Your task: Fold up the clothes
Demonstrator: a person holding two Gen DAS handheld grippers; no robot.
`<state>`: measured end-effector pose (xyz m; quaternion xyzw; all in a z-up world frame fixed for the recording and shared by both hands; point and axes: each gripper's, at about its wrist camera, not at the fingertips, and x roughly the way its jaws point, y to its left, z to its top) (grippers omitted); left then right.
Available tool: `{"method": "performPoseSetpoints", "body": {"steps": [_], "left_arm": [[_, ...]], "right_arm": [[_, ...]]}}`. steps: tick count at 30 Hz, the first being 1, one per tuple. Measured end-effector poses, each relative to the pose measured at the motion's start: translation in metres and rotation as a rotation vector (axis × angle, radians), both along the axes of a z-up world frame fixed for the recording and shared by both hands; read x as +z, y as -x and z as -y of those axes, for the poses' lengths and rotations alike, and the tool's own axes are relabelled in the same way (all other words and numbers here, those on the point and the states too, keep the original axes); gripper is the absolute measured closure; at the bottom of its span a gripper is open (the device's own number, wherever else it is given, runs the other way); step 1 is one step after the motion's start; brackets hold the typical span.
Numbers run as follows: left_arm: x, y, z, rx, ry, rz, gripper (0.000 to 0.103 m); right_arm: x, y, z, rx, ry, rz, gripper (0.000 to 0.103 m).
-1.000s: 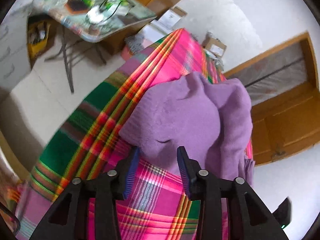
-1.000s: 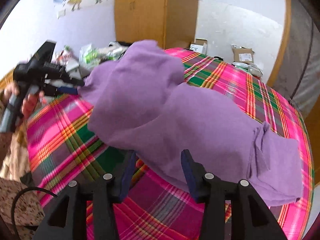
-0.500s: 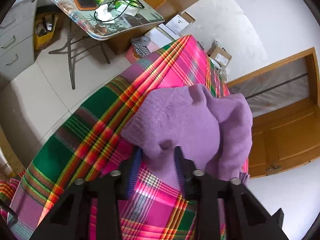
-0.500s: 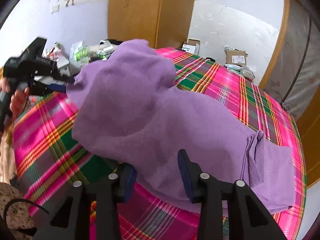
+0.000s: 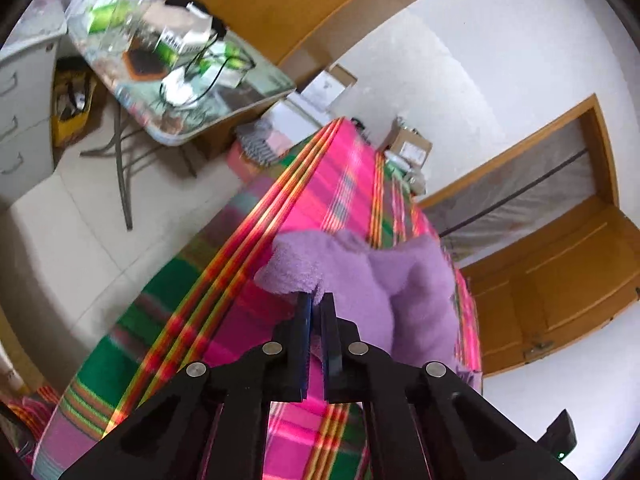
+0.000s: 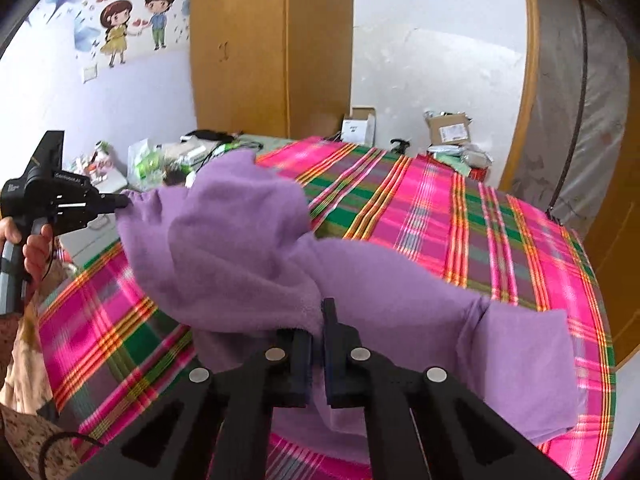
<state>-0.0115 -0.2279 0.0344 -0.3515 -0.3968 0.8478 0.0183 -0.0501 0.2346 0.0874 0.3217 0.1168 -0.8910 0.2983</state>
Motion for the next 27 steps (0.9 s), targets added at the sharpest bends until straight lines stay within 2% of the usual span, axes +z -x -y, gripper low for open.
{"method": "performPoseSetpoints", "body": {"steps": [12, 21, 27], "left_arm": [[0.033, 0.040, -0.019, -0.042, 0.057, -0.097, 0.099], [0.047, 0.087, -0.040, -0.073, 0.094, -0.127, 0.099], [0.042, 0.119, -0.052, -0.091, 0.125, -0.116, 0.099]], "right_arm": [[0.019, 0.037, -0.004, -0.088, 0.018, -0.054, 0.099], [0.009, 0.075, -0.015, -0.175, 0.024, -0.018, 0.099], [-0.003, 0.101, -0.019, -0.220, 0.011, 0.014, 0.099]]}}
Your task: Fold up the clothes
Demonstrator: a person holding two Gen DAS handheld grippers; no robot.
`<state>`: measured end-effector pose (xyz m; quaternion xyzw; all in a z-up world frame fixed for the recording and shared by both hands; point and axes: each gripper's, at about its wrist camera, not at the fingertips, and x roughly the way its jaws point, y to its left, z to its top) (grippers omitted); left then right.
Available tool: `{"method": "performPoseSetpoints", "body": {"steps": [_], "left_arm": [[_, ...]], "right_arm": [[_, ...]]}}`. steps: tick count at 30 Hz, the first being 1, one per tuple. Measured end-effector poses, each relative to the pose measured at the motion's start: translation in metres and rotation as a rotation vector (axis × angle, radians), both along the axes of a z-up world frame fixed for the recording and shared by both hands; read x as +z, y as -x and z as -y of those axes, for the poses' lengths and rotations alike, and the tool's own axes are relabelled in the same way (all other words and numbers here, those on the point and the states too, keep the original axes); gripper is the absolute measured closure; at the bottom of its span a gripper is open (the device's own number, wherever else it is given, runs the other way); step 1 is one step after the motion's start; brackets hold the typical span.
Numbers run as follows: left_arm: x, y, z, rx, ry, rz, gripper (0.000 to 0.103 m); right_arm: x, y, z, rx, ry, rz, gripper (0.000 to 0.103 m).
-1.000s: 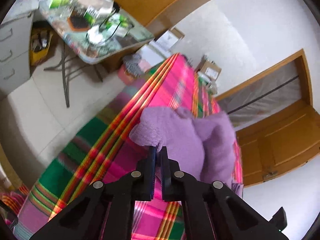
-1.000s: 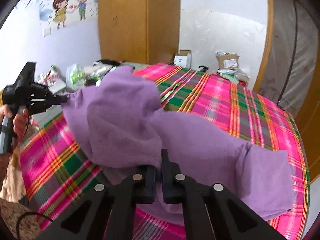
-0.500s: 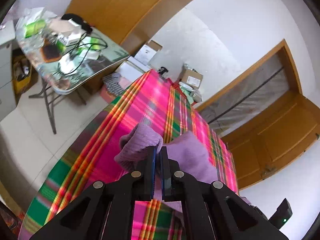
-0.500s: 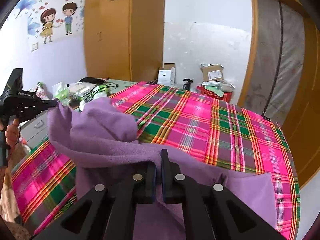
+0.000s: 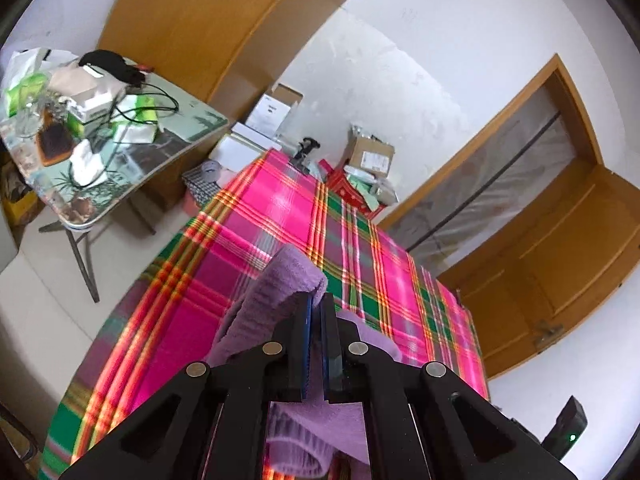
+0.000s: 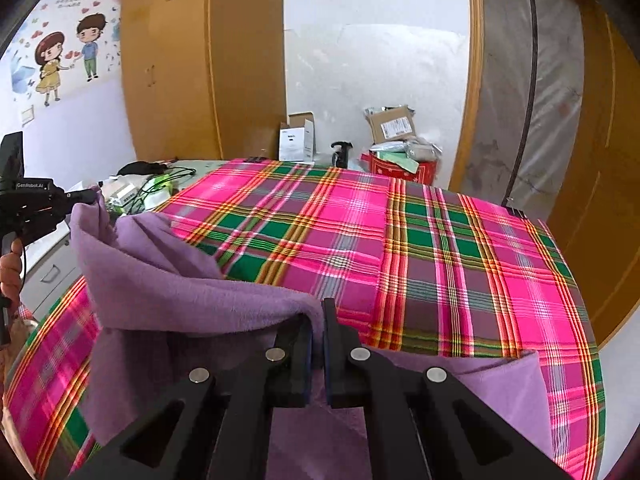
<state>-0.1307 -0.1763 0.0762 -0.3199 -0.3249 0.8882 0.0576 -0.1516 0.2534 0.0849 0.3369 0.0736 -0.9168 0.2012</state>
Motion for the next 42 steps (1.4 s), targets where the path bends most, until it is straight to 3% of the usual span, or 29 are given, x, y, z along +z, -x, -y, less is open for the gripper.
{"method": "performPoseSetpoints", "body": {"steps": [15, 22, 25, 29, 31, 36, 39, 42], "left_arm": [[-0.031, 0.048, -0.012, -0.063, 0.062, 0.079, 0.098], [-0.020, 0.030, -0.014, -0.084, 0.114, 0.060, 0.083], [-0.013, 0.017, -0.013, -0.088, 0.138, 0.043, 0.081], [-0.006, -0.001, -0.017, -0.121, 0.219, 0.029, 0.062], [-0.006, -0.006, -0.017, -0.143, 0.244, 0.052, 0.062], [-0.014, -0.021, -0.018, -0.167, 0.228, 0.093, 0.062], [-0.018, -0.031, -0.031, -0.229, 0.217, 0.098, 0.062], [-0.021, -0.043, -0.051, -0.279, 0.273, 0.096, 0.059]], "right_arm": [[-0.046, 0.049, -0.001, -0.063, -0.020, 0.133, 0.099], [-0.045, 0.043, -0.001, -0.074, -0.020, 0.128, 0.099], [-0.041, 0.040, 0.000, -0.079, -0.024, 0.123, 0.099], [-0.036, 0.036, 0.001, -0.102, -0.040, 0.113, 0.092], [-0.033, 0.035, -0.001, -0.112, -0.035, 0.109, 0.092], [-0.021, 0.026, -0.002, -0.118, -0.033, 0.072, 0.091], [-0.014, 0.013, 0.000, -0.084, -0.014, 0.049, 0.091], [-0.008, -0.003, 0.005, -0.038, -0.001, 0.031, 0.089]]}}
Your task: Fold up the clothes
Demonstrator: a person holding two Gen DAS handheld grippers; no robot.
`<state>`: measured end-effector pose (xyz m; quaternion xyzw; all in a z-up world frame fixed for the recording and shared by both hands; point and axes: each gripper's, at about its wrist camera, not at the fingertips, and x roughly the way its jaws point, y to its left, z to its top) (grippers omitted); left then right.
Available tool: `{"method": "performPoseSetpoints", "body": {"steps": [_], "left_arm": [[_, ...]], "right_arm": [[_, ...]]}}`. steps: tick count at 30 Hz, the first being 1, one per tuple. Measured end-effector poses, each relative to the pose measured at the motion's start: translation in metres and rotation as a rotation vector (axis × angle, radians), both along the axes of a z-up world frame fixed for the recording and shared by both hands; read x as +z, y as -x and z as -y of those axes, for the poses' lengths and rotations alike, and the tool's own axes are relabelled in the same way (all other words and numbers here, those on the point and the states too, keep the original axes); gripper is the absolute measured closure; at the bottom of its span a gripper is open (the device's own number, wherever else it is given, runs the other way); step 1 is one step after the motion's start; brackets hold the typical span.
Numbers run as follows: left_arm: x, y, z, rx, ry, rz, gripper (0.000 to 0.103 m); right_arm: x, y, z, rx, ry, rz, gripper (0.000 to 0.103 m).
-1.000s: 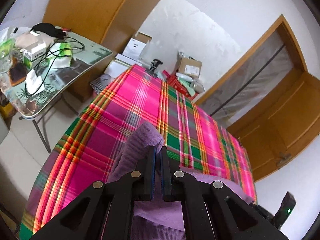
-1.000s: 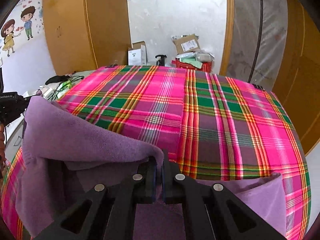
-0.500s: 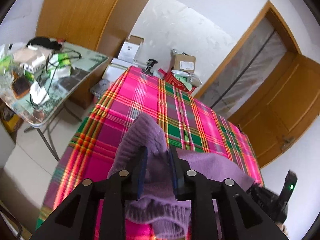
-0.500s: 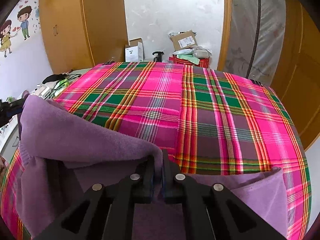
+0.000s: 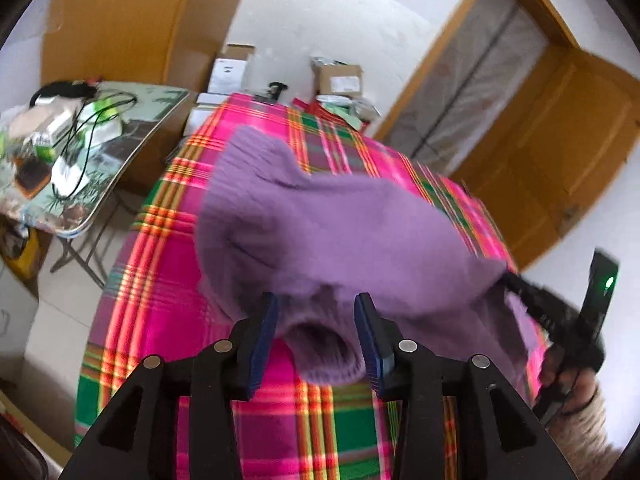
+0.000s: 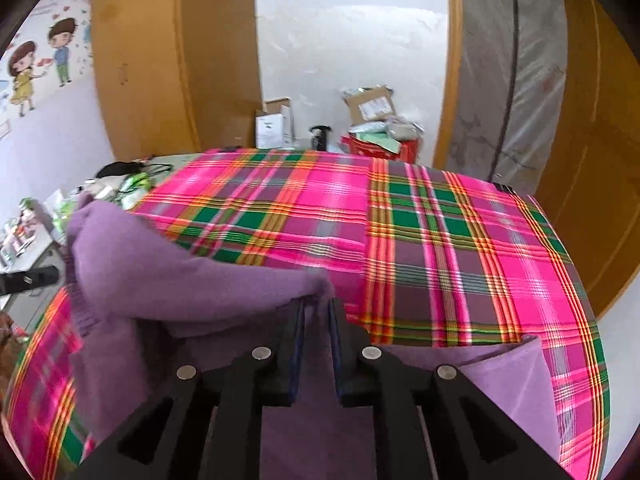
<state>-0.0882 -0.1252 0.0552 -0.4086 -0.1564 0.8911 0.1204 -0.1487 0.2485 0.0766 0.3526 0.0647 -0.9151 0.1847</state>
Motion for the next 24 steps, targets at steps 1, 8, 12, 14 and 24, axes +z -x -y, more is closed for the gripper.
{"method": "performPoseSetpoints", "body": {"steps": [1, 8, 12, 14, 24], "left_arm": [[-0.001, -0.003, -0.005, -0.013, 0.019, 0.000, 0.058], [-0.016, -0.011, -0.028, -0.058, 0.039, 0.049, 0.058], [-0.025, -0.006, -0.033, -0.046, 0.049, 0.075, 0.058], [-0.028, -0.004, -0.034, -0.039, 0.046, 0.084, 0.058], [-0.034, 0.009, -0.036, 0.007, 0.058, 0.100, 0.058]], "right_arm": [[0.001, -0.005, 0.002, 0.014, 0.001, -0.004, 0.085], [0.003, -0.047, 0.017, 0.135, 0.059, -0.024, 0.070], [-0.002, -0.070, 0.034, 0.233, 0.044, -0.027, 0.063], [-0.006, -0.079, 0.044, 0.268, 0.015, -0.039, 0.060], [-0.023, -0.119, 0.091, 0.411, -0.179, -0.174, 0.058]]}}
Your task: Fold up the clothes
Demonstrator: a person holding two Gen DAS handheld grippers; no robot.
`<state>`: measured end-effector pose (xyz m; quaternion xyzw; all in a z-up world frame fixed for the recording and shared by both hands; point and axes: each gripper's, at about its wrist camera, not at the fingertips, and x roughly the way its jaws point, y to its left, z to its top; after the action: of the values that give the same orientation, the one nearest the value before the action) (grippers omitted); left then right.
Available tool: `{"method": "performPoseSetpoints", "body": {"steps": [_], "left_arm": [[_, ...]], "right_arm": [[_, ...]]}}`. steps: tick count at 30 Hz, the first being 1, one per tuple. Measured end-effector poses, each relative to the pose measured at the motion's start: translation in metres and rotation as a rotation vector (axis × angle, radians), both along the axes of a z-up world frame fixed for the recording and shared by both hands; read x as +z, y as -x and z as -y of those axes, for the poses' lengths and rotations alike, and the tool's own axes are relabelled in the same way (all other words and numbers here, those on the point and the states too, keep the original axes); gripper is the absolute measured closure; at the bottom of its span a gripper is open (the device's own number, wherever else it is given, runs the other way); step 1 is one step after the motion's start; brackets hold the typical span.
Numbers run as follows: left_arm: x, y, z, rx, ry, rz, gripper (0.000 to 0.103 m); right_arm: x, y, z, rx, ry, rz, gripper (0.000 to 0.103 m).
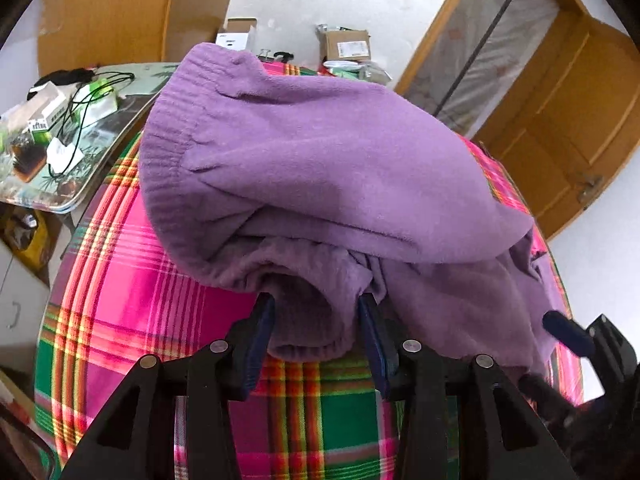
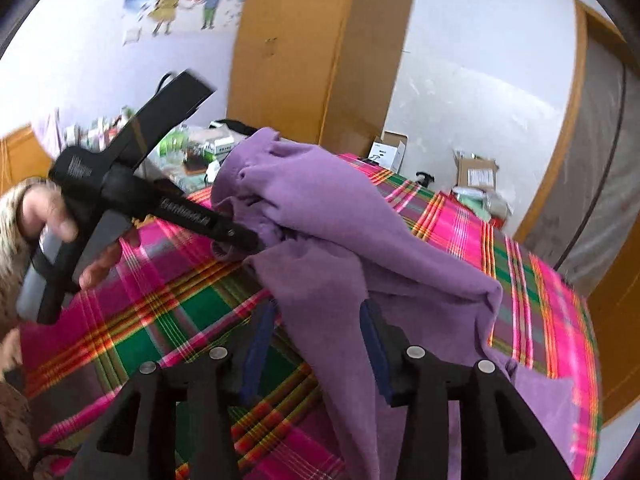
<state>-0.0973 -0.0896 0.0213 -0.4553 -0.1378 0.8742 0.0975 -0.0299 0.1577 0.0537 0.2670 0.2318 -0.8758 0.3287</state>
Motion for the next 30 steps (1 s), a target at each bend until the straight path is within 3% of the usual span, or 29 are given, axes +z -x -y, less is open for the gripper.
{"method": "performPoseSetpoints", "body": {"steps": [4, 10, 14, 15, 16, 20, 23, 30], "left_arm": [[-0.001, 0.006, -0.005, 0.004, 0.020, 0.004, 0.058], [-0.007, 0.010, -0.012, 0.001, 0.047, 0.018, 0.058], [-0.010, 0.014, -0.011, -0.001, 0.036, 0.020, 0.058], [-0.011, 0.016, -0.010, -0.001, 0.025, 0.021, 0.058], [-0.011, 0.015, -0.009, -0.003, 0.017, 0.018, 0.060], [-0.012, 0.013, -0.001, 0.000, -0.046, 0.013, 0.081], [-0.012, 0.010, 0.008, 0.006, -0.111, 0.014, 0.089], [0.002, -0.005, 0.024, 0.015, -0.186, -0.022, 0.092]], "right_arm": [[-0.012, 0.005, 0.013, -0.036, -0.084, -0.051, 0.058], [-0.018, 0.024, 0.017, -0.085, -0.084, -0.037, 0.060], [-0.017, 0.028, 0.014, -0.099, -0.060, -0.038, 0.089], [-0.016, 0.028, 0.013, -0.101, -0.050, -0.035, 0.092], [-0.015, 0.028, 0.011, -0.104, -0.041, -0.031, 0.097], [-0.010, 0.026, 0.006, -0.111, -0.011, -0.023, 0.099], [-0.005, 0.022, 0.001, -0.117, 0.006, -0.025, 0.100], [0.009, 0.015, -0.016, -0.120, 0.059, -0.012, 0.100]]}}
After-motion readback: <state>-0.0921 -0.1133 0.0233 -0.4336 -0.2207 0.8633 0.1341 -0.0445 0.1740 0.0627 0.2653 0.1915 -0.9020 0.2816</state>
